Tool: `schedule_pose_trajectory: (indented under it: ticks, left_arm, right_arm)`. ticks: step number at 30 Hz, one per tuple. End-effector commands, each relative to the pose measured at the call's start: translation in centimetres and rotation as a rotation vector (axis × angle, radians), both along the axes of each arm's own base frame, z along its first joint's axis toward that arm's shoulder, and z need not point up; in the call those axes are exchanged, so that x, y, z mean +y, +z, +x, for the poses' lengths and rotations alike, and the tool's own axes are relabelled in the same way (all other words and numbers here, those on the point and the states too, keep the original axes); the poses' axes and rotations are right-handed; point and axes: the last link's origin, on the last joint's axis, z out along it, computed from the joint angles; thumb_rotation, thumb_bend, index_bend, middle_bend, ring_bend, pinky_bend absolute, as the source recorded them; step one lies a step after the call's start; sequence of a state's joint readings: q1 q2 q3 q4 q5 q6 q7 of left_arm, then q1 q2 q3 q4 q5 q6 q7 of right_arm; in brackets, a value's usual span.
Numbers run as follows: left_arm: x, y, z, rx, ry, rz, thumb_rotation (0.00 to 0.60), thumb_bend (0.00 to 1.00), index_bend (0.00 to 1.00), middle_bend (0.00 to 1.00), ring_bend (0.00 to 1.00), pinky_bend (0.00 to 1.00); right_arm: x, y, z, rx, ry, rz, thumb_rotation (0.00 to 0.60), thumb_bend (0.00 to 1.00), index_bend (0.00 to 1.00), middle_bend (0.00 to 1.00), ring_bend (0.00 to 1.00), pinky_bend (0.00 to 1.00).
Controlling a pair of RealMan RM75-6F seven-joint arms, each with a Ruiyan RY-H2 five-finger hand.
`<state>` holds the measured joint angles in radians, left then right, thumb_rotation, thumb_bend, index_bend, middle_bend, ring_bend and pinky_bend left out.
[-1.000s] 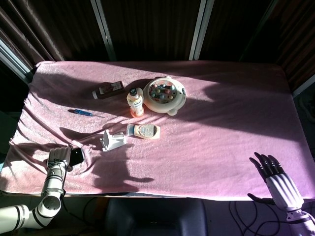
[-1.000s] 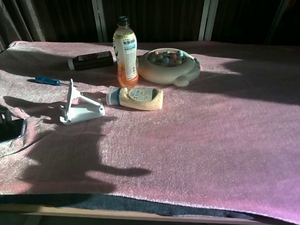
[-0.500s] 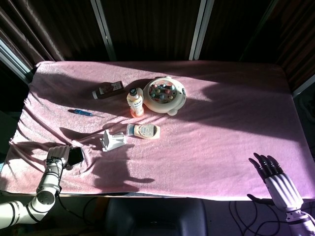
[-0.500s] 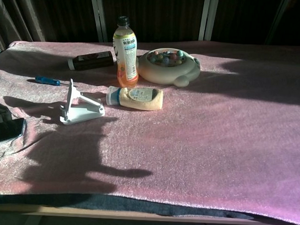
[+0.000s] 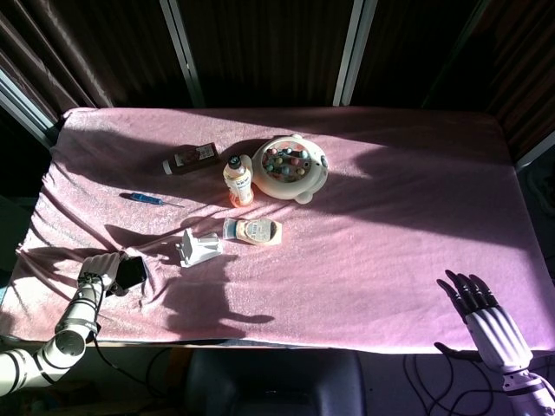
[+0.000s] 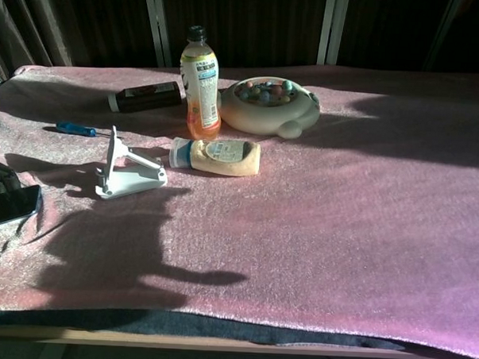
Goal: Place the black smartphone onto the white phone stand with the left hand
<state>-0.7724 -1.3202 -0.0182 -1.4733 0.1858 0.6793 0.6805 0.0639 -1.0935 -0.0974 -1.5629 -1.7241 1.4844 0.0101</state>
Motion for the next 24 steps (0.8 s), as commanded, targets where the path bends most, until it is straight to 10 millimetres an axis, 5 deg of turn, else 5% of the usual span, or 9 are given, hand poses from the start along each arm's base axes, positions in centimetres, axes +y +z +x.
schedule_pose_trajectory:
  ticks: [1, 6, 14, 24]
  left_arm:
    - [0.1, 0.1, -0.4, -0.013, 0.008, -0.008, 0.6, 0.28, 0.34, 0.61, 0.38, 0.27]
    - [0.3, 0.5, -0.3, -0.053, 0.017, -0.009, 0.6, 0.29, 0.39, 0.69, 0.43, 0.28]
    - [0.1, 2.1, -0.2, -0.188, 0.044, -0.009, 0.6, 0.33, 0.55, 0.96, 0.66, 0.23]
    - [-0.9, 6.3, 0.3, -0.397, -0.046, 0.233, 0.6, 0.36, 0.66, 1.0, 0.71, 0.22]
  right_arm:
    - [0.0, 0.0, 0.0, 0.0, 0.0, 0.001, 0.6, 0.24, 0.0, 0.0, 0.0, 0.0]
    - [0.0, -0.1, 0.0, 0.002, 0.001, 0.004, 0.6, 0.24, 0.0, 0.0, 0.0, 0.0]
    - [0.0, 0.0, 0.0, -0.004, -0.001, 0.003, 0.6, 0.24, 0.0, 0.0, 0.0, 0.0]
    - [0.1, 0.0, 0.0, -0.005, 0.0, 0.004, 0.6, 0.24, 0.0, 0.0, 0.0, 0.0]
